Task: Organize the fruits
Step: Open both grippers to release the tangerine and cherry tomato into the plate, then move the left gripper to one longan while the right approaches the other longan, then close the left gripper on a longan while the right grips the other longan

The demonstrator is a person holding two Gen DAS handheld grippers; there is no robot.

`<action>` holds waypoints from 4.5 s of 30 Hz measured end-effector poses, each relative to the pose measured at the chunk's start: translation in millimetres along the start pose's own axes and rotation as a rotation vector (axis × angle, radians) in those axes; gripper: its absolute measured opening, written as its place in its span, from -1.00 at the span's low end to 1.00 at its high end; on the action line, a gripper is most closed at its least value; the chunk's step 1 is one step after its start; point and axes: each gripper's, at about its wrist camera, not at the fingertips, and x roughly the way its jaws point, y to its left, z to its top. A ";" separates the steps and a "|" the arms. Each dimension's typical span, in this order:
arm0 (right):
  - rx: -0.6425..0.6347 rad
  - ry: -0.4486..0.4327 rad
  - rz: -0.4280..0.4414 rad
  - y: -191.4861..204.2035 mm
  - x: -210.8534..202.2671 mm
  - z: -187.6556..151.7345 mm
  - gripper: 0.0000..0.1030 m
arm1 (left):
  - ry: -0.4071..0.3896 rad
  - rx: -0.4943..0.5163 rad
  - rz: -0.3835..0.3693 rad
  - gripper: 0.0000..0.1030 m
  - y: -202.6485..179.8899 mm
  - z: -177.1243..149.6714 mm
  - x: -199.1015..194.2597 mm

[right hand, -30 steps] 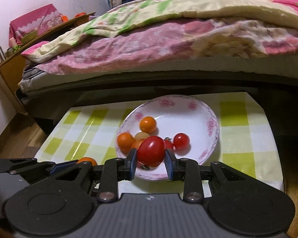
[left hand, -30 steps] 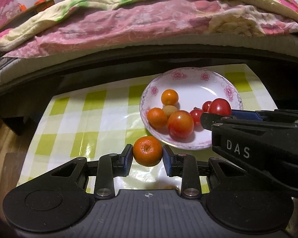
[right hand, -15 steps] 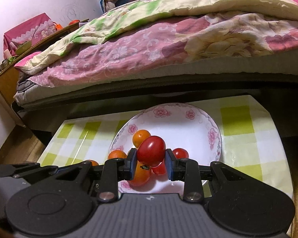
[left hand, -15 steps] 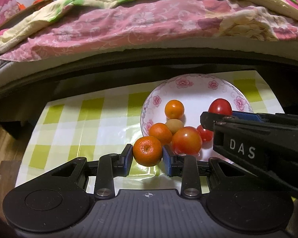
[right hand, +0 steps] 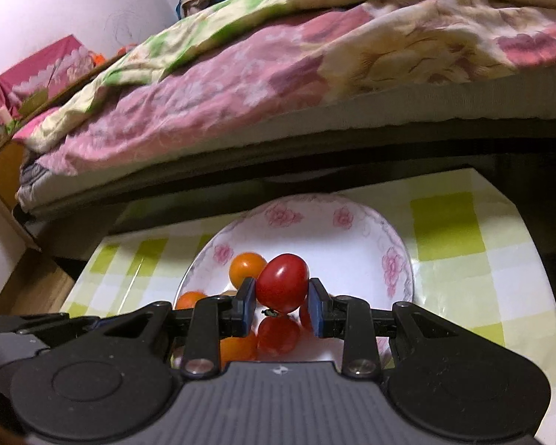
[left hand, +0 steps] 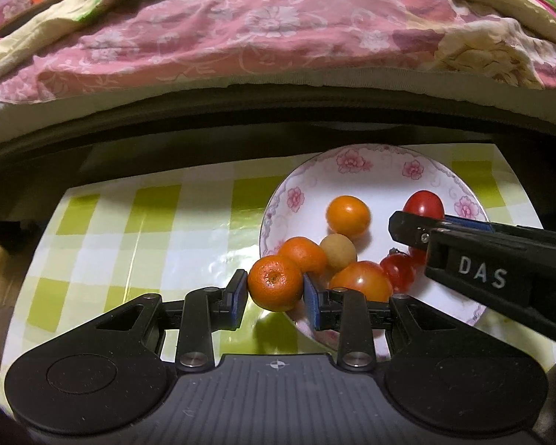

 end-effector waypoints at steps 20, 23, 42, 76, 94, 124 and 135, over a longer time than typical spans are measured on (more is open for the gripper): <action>-0.038 -0.024 -0.058 -13.8 20.3 -4.1 -0.35 | -0.036 -0.003 -0.042 0.04 -5.3 16.9 30.0; -0.043 -0.023 -0.061 -16.8 21.2 -4.6 -0.34 | -0.032 -0.017 -0.047 0.09 -4.2 17.0 30.3; -0.069 -0.055 -0.024 -14.6 -11.2 -0.2 0.02 | -0.073 -0.079 -0.049 0.42 36.7 -1.6 -37.8; -0.316 0.186 0.024 58.2 -56.7 -69.2 -0.10 | 0.057 0.046 -0.121 0.59 40.8 -107.9 -100.8; -0.359 0.282 0.090 78.6 -25.5 -84.6 -0.36 | 0.086 0.111 -0.143 0.63 34.8 -118.2 -93.9; -0.255 0.293 0.058 26.0 -73.5 -62.3 -0.48 | 0.079 0.038 -0.152 -0.06 18.5 -97.5 -43.0; -0.289 0.341 0.032 24.3 -59.2 -75.4 -0.48 | 0.084 0.056 -0.155 -0.33 11.2 -99.7 -45.8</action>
